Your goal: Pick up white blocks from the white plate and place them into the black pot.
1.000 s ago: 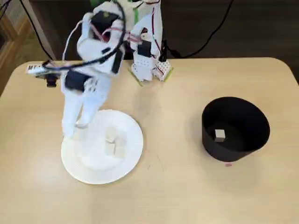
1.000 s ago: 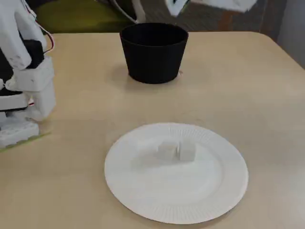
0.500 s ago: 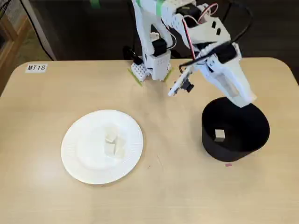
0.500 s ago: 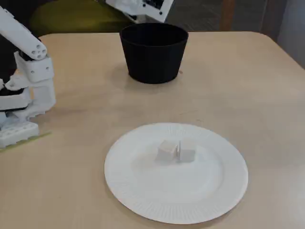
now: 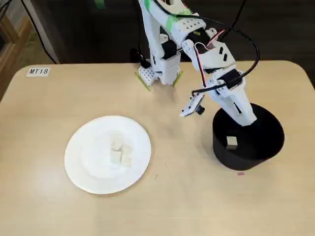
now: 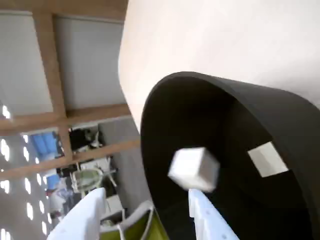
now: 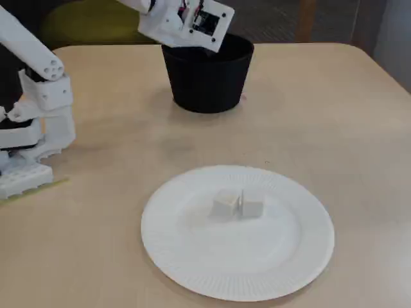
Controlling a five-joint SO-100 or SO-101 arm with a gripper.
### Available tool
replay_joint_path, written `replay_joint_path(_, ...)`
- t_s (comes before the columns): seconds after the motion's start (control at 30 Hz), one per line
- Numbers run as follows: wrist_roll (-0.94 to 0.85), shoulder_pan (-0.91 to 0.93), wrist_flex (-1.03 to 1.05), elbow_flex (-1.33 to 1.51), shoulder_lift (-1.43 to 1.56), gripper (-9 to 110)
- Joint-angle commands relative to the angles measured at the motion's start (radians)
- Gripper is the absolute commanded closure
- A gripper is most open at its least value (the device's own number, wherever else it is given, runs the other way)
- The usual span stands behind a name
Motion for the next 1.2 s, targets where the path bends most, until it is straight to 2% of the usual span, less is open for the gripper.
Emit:
replay_joint_path(0.0, -0.021, 0.017, 0.035, -0.066, -0.003, 80)
replay_joint_path(0.1, -0.023, 0.051, 0.192, -0.183, -0.046, 103)
replay_joint_path(0.3, -0.1, 0.213, 0.782, -0.755, -0.37, 104)
replay_joint_path(0.4, -0.023, 0.334, 0.982, -0.979, -0.482, 104)
replay_joint_path(0.77, 0.364, 0.831, 1.23, -1.011, -0.388, 104)
replay_joint_path(0.87, 0.397, 0.9, 1.328, -0.976, -0.408, 104)
replay_joint_path(1.03, 0.342, 0.991, 1.333, -0.868, -0.43, 104)
replay_joint_path(1.17, 0.267, 1.048, 1.333, -0.834, -0.448, 83)
